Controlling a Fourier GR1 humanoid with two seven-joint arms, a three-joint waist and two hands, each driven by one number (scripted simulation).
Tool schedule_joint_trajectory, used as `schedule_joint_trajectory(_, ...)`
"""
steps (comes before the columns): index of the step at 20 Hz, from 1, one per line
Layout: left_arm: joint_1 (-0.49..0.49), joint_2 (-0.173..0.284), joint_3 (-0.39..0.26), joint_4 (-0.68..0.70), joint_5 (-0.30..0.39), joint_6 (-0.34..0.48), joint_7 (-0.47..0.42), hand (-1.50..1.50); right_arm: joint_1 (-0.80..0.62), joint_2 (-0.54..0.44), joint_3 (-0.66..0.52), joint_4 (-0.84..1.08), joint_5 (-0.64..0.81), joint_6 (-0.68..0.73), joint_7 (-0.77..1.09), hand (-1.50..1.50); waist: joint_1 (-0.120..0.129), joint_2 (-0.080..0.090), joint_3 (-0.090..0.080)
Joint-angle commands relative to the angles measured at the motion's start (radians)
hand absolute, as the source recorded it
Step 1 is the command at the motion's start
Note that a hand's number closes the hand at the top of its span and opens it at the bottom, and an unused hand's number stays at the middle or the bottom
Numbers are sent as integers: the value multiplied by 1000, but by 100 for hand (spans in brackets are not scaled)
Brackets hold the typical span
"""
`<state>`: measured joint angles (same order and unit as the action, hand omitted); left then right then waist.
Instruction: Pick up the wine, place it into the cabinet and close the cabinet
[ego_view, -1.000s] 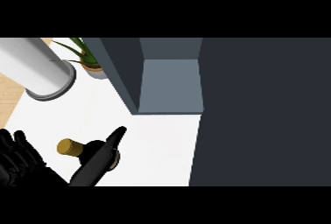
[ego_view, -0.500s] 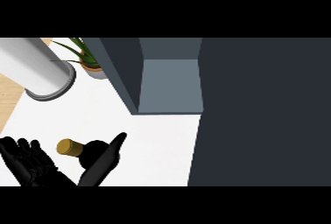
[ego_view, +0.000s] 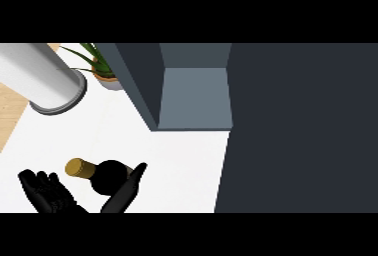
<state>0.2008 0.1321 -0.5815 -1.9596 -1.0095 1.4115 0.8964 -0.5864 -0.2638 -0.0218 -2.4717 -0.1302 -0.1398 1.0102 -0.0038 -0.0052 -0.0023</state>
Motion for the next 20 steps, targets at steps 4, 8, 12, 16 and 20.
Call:
schedule_joint_trajectory(4,14,-7,-12,53,87,86,-71,-150,5,-2,-45,-94,-112,-2,65,-150,3,-3,-2)
schedule_joint_trajectory(8,-2,-37,-11,93,139,87,-90,-150,-8,-5,-21,-133,-84,-24,122,-150,-4,-6,-3)
schedule_joint_trajectory(12,13,-22,-33,75,191,87,-128,-150,58,42,38,-100,-11,-16,12,-150,8,-4,-3)
schedule_joint_trajectory(16,2,-39,-10,116,229,87,-153,-150,-19,16,21,-92,-41,-23,78,-150,5,-7,-5)
schedule_joint_trajectory(20,-2,-26,-16,114,275,88,-170,-150,-16,15,-17,-58,-61,-18,48,-150,5,-9,-6)
